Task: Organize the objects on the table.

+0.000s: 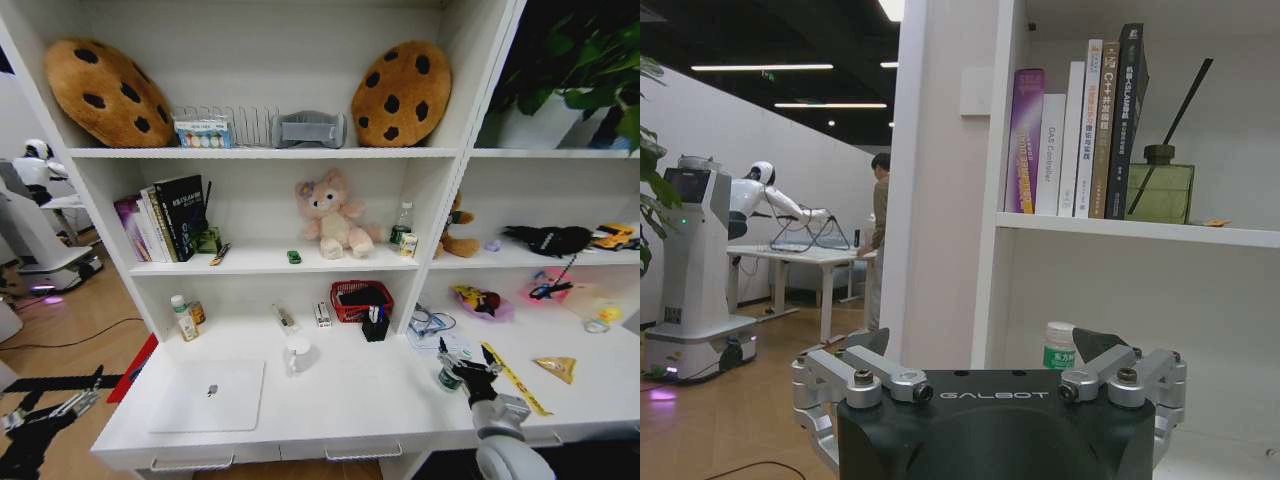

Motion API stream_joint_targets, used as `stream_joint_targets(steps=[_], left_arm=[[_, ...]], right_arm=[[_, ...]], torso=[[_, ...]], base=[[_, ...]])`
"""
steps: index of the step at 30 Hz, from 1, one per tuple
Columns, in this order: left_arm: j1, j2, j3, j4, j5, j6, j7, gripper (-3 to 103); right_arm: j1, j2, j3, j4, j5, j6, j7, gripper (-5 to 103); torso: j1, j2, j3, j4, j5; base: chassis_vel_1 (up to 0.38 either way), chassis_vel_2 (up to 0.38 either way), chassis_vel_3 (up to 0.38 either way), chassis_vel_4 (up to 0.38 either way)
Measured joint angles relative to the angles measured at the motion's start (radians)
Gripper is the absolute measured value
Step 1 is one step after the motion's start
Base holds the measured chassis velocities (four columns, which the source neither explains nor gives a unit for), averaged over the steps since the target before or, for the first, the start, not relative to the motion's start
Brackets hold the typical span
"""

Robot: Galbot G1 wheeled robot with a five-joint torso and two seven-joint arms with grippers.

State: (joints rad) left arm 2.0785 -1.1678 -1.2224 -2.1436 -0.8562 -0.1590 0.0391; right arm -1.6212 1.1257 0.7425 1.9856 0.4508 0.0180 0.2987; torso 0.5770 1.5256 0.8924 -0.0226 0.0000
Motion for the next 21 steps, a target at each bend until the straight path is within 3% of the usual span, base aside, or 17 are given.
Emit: stream_joint_targets(steps=[3, 7, 8, 10, 18, 21], left_arm=[[0.0, 0.0, 0.0, 0.0, 0.0, 0.0, 0.0, 100], [0.0, 0.0, 0.0, 0.0, 0.0, 0.0, 0.0, 100], [0.0, 0.0, 0.0, 0.0, 0.0, 0.0, 0.0, 100], [0.0, 0.0, 0.0, 0.0, 0.0, 0.0, 0.0, 100], [0.0, 0.0, 0.0, 0.0, 0.0, 0.0, 0.0, 100], [0.0, 0.0, 0.0, 0.0, 0.0, 0.0, 0.0, 100]], right_arm=[[0.028, -0.026, -0.008, -0.042, 0.008, -0.001, 0.002, 100], [0.046, -0.039, -0.04, -0.086, 0.007, 0.002, 0.004, 91], [0.051, -0.036, -0.045, -0.09, 0.005, 0.006, 0.007, 80], [0.051, -0.036, -0.046, -0.091, 0.004, 0.006, 0.007, 80], [0.045, -0.035, -0.048, -0.091, 0.001, 0.015, 0.009, 48], [0.041, -0.033, -0.051, -0.089, 0.0, 0.015, 0.01, 42]], torso=[[0.0, 0.0, 0.0, -0.0001, 0.0], [0.0, 0.0, 0.0, 0.0, 0.0001], [0.0, 0.0, 0.0, 0.0, 0.0001], [0.0, 0.0, 0.0, -0.0001, 0.0001], [0.0, 0.0, 0.0, 0.0, -0.0001], [0.0, 0.0, 0.0, -0.0001, 0.0]], base=[[0.0, 0.0, 0.0, 0.0], [0.0, 0.0, 0.0, 0.0], [0.0, 0.0, 0.0, 0.0], [0.0, 0.0, 0.0, 0.0], [0.0, 0.0, 0.0, 0.0], [0.0, 0.0, 0.0, 0.0]])
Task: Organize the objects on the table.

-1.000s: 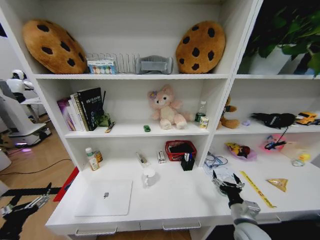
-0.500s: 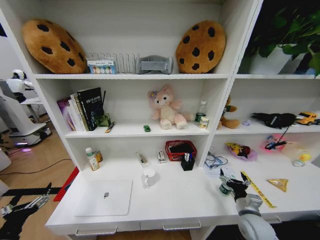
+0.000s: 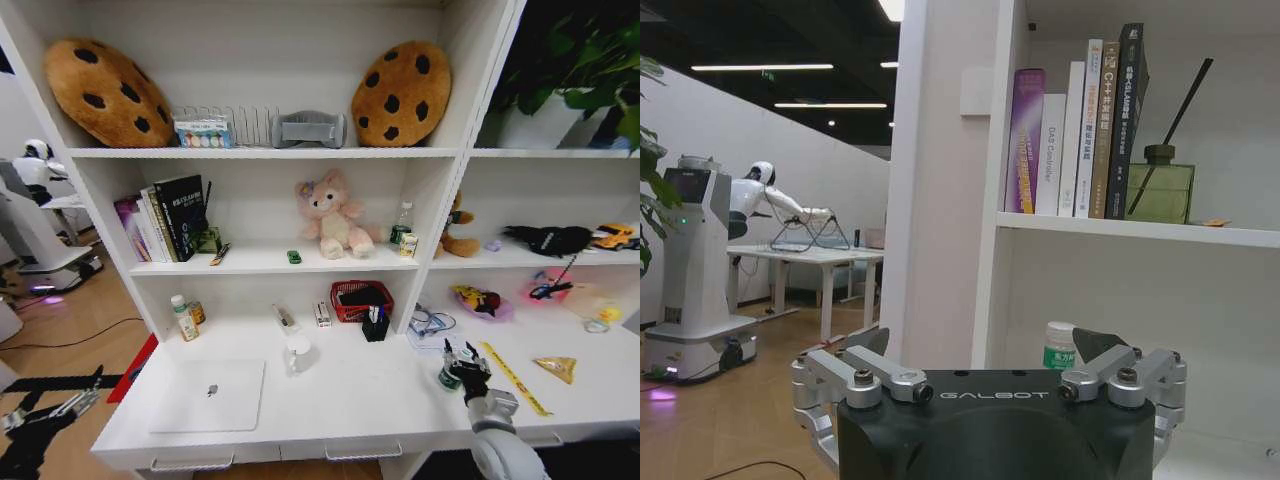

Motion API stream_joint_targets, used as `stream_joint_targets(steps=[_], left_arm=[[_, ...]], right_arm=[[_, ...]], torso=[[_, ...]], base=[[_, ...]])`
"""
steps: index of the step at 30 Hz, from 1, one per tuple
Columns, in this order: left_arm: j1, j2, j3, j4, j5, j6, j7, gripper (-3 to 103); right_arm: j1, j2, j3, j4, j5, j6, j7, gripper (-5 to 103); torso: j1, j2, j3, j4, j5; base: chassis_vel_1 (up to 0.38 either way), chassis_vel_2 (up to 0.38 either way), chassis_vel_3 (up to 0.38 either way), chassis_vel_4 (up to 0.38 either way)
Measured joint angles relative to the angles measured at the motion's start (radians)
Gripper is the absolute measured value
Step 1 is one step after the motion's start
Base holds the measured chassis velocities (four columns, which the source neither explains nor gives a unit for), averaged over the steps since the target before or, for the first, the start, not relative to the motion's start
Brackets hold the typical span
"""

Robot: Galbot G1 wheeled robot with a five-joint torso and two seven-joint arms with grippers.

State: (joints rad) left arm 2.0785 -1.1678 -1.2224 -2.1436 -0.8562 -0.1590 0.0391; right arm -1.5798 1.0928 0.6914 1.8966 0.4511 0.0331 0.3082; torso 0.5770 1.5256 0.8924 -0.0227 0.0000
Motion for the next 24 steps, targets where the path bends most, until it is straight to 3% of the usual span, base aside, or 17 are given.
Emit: stream_joint_targets(steps=[1, 2, 3, 9, 15, 24], left_arm=[[0.0, 0.0, 0.0, 0.0, 0.0, 0.0, 0.0, 100], [0.0, 0.0, 0.0, 0.0, 0.0, 0.0, 0.0, 100], [0.0, 0.0, 0.0, 0.0, 0.0, 0.0, 0.0, 100], [0.0, 0.0, 0.0, 0.0, 0.0, 0.0, 0.0, 100], [0.0, 0.0, 0.0, 0.0, 0.0, 0.0, 0.0, 100], [0.0, 0.0, 0.0, 0.0, 0.0, 0.0, 0.0, 100]], right_arm=[[0.0, 0.0, 0.0, 0.0, 0.0, 0.0, 0.0, 42], [-0.005, 0.004, -0.002, 0.005, -0.003, 0.0, 0.001, 32], [-0.011, 0.008, -0.002, 0.013, -0.004, 0.0, 0.003, 31], [-0.053, 0.02, 0.004, 0.074, -0.009, -0.02, 0.022, 31], [-0.192, 0.065, 0.043, 0.245, -0.014, -0.031, 0.024, 31], [-0.479, 0.19, 0.054, 0.388, -0.131, 0.055, -0.003, 31]], torso=[[0.0, 0.0, 0.0, 0.0, 0.0], [0.0, 0.0, 0.0, 0.0, 0.0], [0.0, 0.0, 0.0, 0.0, 0.0], [0.0, 0.0, 0.0, 0.0001, 0.0001], [0.0, 0.0, 0.0, 0.0, -0.0001], [0.0, 0.0, 0.0, -0.0001, -0.0001]], base=[[0.0, 0.0, 0.0, 0.0], [0.0, 0.0, 0.0, 0.0], [0.0, 0.0, 0.0, 0.0], [0.0, 0.0, 0.0, 0.0], [0.0, 0.0, 0.0, 0.0], [0.0, 0.0, 0.0, 0.0]])
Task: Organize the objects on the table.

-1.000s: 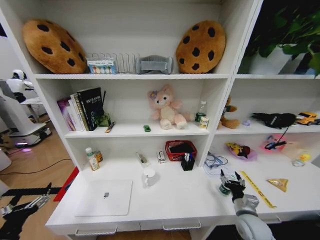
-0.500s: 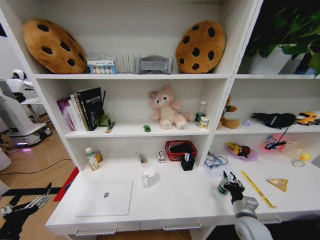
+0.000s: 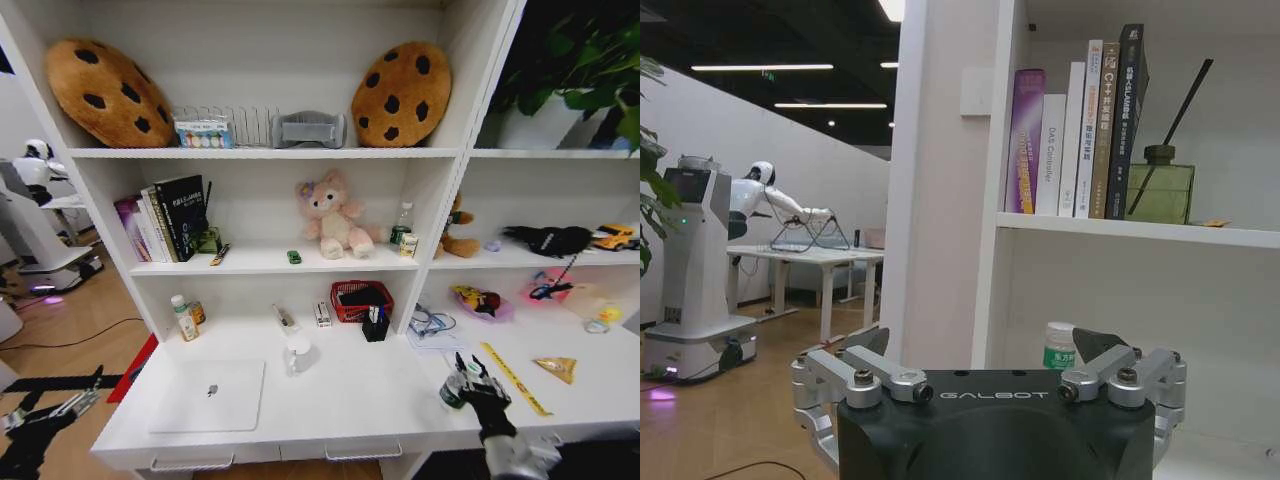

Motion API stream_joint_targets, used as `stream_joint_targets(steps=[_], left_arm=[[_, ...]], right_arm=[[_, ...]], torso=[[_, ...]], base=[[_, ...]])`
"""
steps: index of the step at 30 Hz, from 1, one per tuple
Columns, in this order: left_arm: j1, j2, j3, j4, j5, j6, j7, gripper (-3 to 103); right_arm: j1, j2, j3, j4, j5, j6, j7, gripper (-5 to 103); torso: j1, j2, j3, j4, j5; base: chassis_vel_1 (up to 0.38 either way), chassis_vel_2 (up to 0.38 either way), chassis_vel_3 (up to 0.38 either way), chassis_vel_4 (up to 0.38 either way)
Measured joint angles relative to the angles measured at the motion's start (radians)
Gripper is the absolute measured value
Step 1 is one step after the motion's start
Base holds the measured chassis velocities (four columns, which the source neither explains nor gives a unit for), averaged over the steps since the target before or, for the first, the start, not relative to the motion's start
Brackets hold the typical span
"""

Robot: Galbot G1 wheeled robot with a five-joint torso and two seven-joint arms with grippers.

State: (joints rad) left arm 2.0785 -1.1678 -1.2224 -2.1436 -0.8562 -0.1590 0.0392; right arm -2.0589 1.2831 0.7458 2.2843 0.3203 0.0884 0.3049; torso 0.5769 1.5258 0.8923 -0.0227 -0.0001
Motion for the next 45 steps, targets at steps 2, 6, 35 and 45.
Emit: stream_joint_targets(steps=[2, 6, 35, 45], left_arm=[[0.0, 0.0, 0.0, 0.0, 0.0, 0.0, 0.0, 100], [0.0, 0.0, 0.0, 0.0, 0.0, 0.0, 0.0, 100], [0.0, 0.0, 0.0, 0.0, 0.0, 0.0, 0.0, 100], [0.0, 0.0, 0.0, 0.0, 0.0, 0.0, 0.0, 100]], right_arm=[[-0.062, 0.016, -0.022, -0.022, -0.042, 0.034, 0.0, 31], [-0.091, 0.023, -0.038, -0.068, -0.085, 0.068, 0.007, 31], [0.273, 0.067, -0.222, -0.871, -0.186, 0.219, -0.011, 31], [0.363, 0.035, -0.215, -0.979, -0.167, 0.244, -0.014, 31]], torso=[[0.0, 0.0, 0.0, -0.0001, -0.0002], [0.0, 0.0, 0.0, -0.0001, 0.0], [0.0, 0.0, 0.0, 0.0001, 0.0], [0.0, 0.0, 0.0, 0.0001, 0.0006]], base=[[0.0, 0.0, 0.0, 0.0], [0.0, 0.0, 0.0, 0.0], [-0.01, -0.011, 0.008, 0.006], [-0.161, -0.16, 0.16, 0.171]])
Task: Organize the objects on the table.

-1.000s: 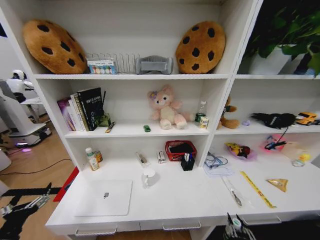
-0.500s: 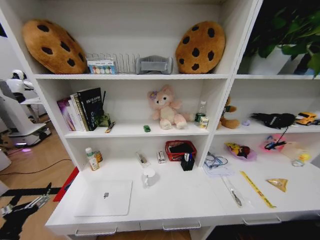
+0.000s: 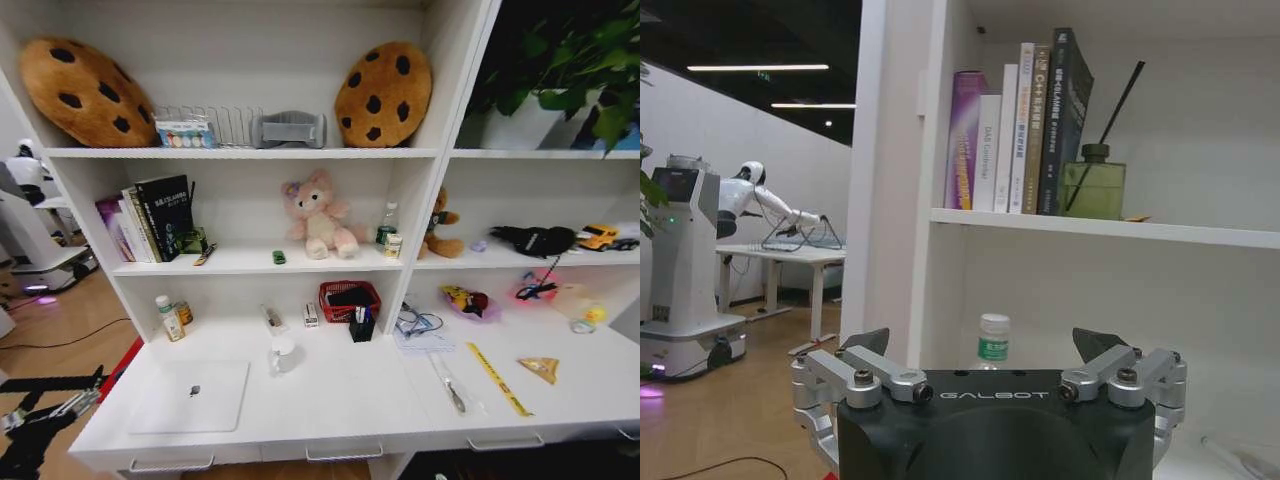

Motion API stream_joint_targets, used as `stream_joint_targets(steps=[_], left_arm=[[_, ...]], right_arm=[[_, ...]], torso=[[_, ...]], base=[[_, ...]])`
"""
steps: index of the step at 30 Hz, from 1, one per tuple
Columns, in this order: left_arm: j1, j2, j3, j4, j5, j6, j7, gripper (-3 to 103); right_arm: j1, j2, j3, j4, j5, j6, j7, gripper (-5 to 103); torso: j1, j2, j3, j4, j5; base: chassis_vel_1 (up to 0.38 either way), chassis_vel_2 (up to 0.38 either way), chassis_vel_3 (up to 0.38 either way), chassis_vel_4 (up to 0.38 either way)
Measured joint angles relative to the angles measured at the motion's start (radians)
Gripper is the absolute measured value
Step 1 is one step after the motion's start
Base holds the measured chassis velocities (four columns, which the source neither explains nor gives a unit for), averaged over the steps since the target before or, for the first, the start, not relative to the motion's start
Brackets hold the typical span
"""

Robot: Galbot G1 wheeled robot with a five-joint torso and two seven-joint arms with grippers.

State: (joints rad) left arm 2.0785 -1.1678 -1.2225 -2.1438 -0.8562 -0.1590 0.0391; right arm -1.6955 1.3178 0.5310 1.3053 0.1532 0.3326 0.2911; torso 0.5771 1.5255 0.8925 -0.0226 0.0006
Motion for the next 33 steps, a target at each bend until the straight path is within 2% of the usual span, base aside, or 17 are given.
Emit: stream_joint_targets(steps=[3, 11, 14, 17, 18, 20, 23, 27, 28, 29, 32, 33], left_arm=[[0.0, 0.0, 0.0, 0.0, 0.0, 0.0, 0.0, 100], [0.0, 0.0, 0.0, 0.0, 0.0, 0.0, 0.001, 100], [0.0, 0.0, 0.0, 0.0, 0.0, 0.0, 0.001, 100], [0.0, 0.0, 0.0, 0.0, 0.0, 0.0, 0.001, 100], [0.0, 0.0, 0.0, 0.0, 0.0, 0.0, 0.001, 100], [0.0, 0.0, 0.0, 0.0, 0.0, 0.0, 0.001, 100], [0.0, 0.0, 0.0, 0.0, 0.0, 0.0, 0.001, 100], [0.0, 0.0, 0.0, 0.0, 0.0, 0.0, 0.0, 100], [0.0, 0.0, 0.0, 0.0, 0.0, 0.0, 0.0, 100], [0.0, 0.0, 0.0, 0.0, 0.0, 0.0, 0.0, 100], [0.0, 0.0, 0.0, 0.0, 0.0, 0.0, 0.0, 100], [0.0, 0.0, 0.0, 0.0, 0.0, 0.0, 0.0, 100]], right_arm=[[0.026, -0.008, 0.0, -0.04, 0.002, 0.012, -0.003, 31], [0.155, -0.027, -0.027, -0.193, 0.009, 0.065, -0.02, 31], [0.194, -0.026, -0.047, -0.225, 0.007, 0.068, -0.021, 31], [0.212, -0.026, -0.06, -0.241, 0.0, 0.069, -0.021, 31], [0.225, -0.023, -0.076, -0.262, -0.006, 0.07, -0.021, 31], [0.231, -0.021, -0.083, -0.272, -0.008, 0.071, -0.022, 31], [0.245, -0.016, -0.094, -0.298, -0.015, 0.079, -0.022, 31], [0.288, 0.005, -0.121, -0.363, -0.04, 0.116, -0.031, 28], [0.293, 0.008, -0.125, -0.368, -0.041, 0.117, -0.032, 33], [0.293, 0.008, -0.125, -0.368, -0.041, 0.117, -0.032, 33], [0.284, 0.01, -0.133, -0.358, -0.041, 0.119, -0.033, 49], [0.284, 0.01, -0.133, -0.358, -0.041, 0.119, -0.033, 49]], torso=[[0.0, 0.0, 0.0, -0.0002, -0.0012], [0.0, 0.0, 0.0, -0.0001, -0.0003], [0.0, 0.0, 0.0, 0.0002, 0.0005], [0.0, 0.0, 0.0, -0.0002, -0.0015], [0.0, 0.0, 0.0, -0.0003, -0.0001], [0.0, 0.0, 0.0, -0.0003, 0.0], [0.0, 0.0, 0.0, -0.0001, -0.0016], [0.0, 0.0, 0.0, 0.0001, -0.0006], [0.0, 0.0, 0.0, 0.0001, -0.0006], [0.0, 0.0, 0.0, 0.0001, -0.0006], [0.0, 0.0, 0.0, 0.0, -0.0007], [0.0, 0.0, 0.0, 0.0, -0.0007]], base=[[-0.218, -0.253, 0.239, 0.244], [-0.28, -0.259, 0.256, 0.269], [-0.065, -0.147, 0.168, 0.092], [-0.035, -0.097, 0.036, 0.052], [0.0, 0.0, 0.0, 0.0], [0.027, 0.041, -0.003, -0.076], [0.064, 0.117, -0.058, -0.051], [0.036, 0.028, -0.021, -0.016], [0.0, 0.0, 0.0, 0.0], [0.0, 0.0, 0.0, 0.0], [0.0, 0.0, 0.0, 0.0], [0.0, 0.0, 0.0, 0.0]])
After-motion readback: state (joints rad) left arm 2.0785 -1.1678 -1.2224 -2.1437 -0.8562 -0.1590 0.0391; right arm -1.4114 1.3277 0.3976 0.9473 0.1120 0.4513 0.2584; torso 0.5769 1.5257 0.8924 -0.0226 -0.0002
